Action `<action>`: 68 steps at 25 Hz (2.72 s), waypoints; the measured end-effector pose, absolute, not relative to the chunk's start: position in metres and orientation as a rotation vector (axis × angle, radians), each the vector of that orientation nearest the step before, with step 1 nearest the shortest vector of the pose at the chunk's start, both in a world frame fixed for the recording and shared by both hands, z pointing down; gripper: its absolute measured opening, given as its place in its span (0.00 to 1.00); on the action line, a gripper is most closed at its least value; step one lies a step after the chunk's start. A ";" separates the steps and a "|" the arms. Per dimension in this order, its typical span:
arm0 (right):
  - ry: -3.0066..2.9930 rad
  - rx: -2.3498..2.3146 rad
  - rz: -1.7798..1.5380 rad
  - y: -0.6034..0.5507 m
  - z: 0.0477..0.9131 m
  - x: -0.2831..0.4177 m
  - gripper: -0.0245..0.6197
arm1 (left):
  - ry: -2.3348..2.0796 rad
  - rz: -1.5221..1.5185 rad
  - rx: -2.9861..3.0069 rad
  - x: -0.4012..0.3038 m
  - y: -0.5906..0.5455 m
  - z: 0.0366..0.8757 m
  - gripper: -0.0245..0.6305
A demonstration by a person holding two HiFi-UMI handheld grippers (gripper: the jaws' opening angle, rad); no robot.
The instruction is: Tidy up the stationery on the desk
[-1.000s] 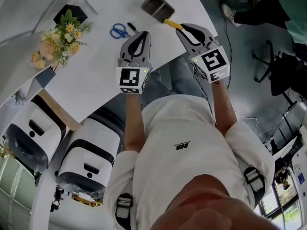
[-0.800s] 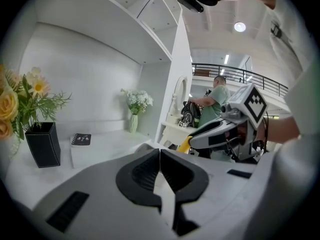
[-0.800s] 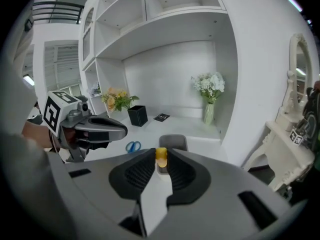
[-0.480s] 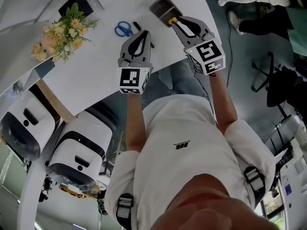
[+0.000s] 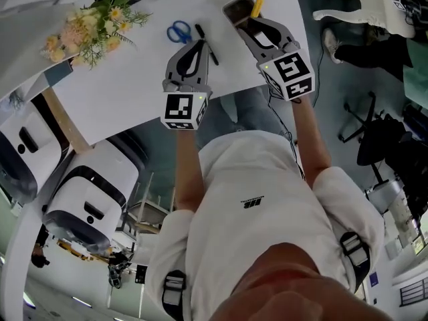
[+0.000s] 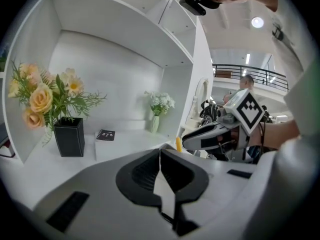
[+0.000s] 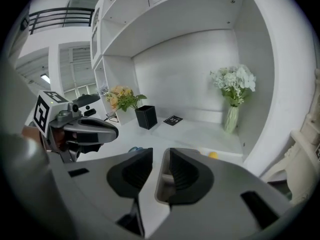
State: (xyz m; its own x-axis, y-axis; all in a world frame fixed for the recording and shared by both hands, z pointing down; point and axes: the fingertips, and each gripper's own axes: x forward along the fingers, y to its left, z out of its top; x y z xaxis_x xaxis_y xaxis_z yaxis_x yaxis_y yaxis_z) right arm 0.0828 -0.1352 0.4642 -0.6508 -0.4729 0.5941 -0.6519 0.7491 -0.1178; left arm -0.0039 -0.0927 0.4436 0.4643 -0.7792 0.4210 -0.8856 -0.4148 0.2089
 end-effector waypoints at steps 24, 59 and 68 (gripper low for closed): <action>-2.298 0.743 0.543 -0.103 0.547 -0.021 0.15 | -1.400 0.372 2.256 -0.062 -0.086 0.506 0.04; -2.202 0.808 0.598 -0.122 0.591 -0.038 0.11 | -1.422 0.360 2.247 -0.073 -0.085 0.510 0.04; -2.312 0.923 0.596 -0.129 0.539 -0.023 0.11 | -1.407 0.333 2.284 -0.064 -0.090 0.491 0.04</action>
State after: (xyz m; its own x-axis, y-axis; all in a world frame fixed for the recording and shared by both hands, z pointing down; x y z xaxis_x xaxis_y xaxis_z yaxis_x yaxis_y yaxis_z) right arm -0.0227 -0.1290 0.5391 -0.5967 -0.4702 0.6503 -0.7259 0.6617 -0.1875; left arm -0.0644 -0.0896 0.4915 0.4546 -0.7857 0.4196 -0.8904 -0.3891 0.2363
